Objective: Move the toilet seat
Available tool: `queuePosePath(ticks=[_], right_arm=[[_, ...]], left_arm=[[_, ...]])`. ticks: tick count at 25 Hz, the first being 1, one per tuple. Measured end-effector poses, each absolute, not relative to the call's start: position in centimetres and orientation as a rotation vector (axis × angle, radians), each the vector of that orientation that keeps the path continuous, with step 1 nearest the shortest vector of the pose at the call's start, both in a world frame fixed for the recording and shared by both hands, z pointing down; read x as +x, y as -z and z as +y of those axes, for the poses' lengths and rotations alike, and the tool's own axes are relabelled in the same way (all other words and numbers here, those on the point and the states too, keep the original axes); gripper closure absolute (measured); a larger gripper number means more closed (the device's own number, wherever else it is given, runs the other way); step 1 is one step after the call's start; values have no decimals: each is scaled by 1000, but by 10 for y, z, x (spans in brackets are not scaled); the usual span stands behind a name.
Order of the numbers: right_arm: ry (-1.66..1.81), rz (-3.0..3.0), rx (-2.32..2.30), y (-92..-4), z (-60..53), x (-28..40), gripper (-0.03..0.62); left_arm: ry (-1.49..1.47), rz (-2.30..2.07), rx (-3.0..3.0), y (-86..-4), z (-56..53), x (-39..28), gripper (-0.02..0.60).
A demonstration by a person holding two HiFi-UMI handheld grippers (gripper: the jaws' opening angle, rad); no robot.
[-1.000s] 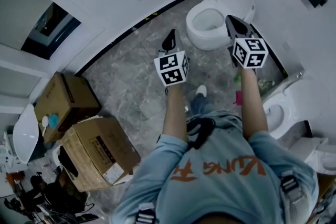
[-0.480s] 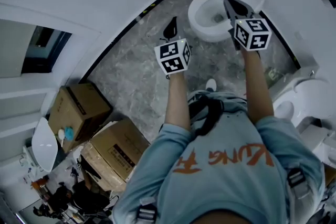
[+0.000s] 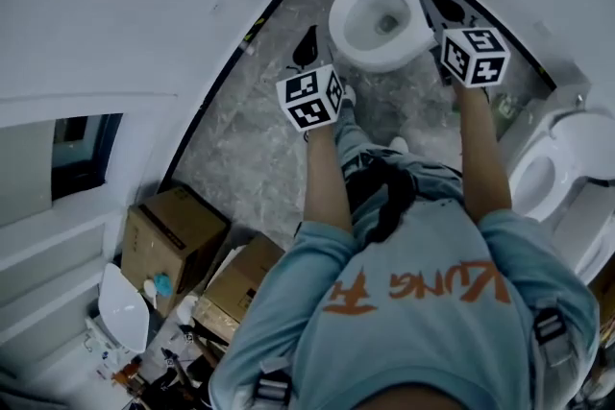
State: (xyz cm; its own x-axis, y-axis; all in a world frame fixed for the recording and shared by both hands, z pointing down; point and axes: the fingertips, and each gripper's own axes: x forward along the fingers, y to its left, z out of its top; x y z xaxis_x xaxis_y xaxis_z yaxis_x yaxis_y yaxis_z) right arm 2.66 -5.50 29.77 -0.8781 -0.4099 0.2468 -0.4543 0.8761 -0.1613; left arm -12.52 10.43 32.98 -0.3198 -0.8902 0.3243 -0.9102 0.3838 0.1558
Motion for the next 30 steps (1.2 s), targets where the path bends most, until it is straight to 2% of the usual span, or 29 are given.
queuePosePath(ticks=[8, 12, 17, 23, 30], right_arm=[[-507, -2704, 828, -371, -101, -12, 594], [-628, -2623, 864, -420, -107, -50, 594], [-741, -2484, 912, -484, -102, -65, 594], [-787, -2360, 960, -544, -97, -72, 594], [-777, -2270, 814, -617, -59, -75, 592]], left_arm=[[-224, -2024, 1703, -397, 26, -161, 581], [-308, -1893, 1722, -439, 4, -193, 581], [-397, -1712, 1767, -496, -10, -215, 581], [-572, -1427, 1913, -564, -25, -210, 581], [-601, -1202, 1980, -630, -35, -183, 581]])
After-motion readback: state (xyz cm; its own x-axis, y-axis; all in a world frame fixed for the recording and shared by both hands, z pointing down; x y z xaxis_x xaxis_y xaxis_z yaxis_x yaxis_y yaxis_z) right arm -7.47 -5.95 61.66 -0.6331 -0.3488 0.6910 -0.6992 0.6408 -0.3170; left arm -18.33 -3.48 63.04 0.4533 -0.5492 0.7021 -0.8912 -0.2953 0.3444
